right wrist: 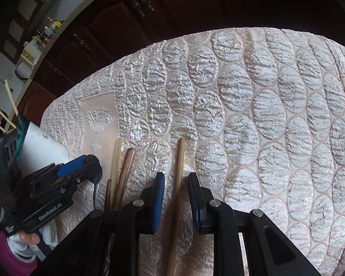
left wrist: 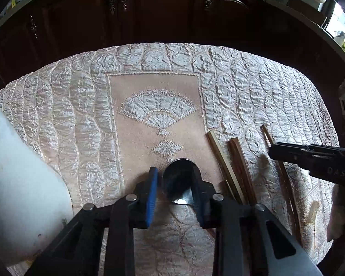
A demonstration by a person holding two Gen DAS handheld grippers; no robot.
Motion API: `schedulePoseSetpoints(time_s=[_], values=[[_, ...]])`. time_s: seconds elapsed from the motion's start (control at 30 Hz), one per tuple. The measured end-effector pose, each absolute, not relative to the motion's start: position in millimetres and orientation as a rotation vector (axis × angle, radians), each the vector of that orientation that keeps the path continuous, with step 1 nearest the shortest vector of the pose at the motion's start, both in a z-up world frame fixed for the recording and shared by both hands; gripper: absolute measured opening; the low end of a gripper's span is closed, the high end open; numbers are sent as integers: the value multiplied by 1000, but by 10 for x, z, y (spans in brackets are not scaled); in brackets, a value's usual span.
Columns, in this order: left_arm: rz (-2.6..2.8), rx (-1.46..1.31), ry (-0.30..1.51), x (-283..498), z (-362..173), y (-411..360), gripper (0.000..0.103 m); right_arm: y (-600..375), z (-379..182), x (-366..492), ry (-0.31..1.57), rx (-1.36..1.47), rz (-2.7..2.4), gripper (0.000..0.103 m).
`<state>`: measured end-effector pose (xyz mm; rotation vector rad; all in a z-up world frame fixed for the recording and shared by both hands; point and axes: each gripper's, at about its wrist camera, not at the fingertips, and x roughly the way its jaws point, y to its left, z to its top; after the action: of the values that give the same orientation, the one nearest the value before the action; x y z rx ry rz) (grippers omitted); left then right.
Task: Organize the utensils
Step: 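Close the left tool on the metal spoon while the right tool holds the chopstick, then lift and carry the spoon and chopstick up over the teal-rimmed cup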
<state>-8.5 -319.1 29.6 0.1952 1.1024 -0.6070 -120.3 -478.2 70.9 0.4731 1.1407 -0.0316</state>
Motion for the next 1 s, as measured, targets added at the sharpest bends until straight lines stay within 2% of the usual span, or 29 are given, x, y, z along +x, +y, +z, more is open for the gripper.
schedulePoseSetpoints(time_s=[0.13, 0.23, 0.33, 0.7, 1.0], values=[[-607, 199, 1086, -159, 295, -3204, 16, -4755, 664, -1004, 1140, 451, -47, 23], [-602, 172, 1080, -217, 341, -3150, 8, -4712, 646, -882, 1139, 405, -63, 9], [-617, 166, 1072, -283, 441, -3109, 3, -4662, 672, -859, 1129, 407, -47, 8], [-665, 146, 1022, -529, 797, -2930, 3, -4533, 1142, -1174, 1007, 394, -6, 7], [-696, 131, 923, -782, 1363, -2533, 2, -4329, 1733, -1615, 890, 363, 25, 7]])
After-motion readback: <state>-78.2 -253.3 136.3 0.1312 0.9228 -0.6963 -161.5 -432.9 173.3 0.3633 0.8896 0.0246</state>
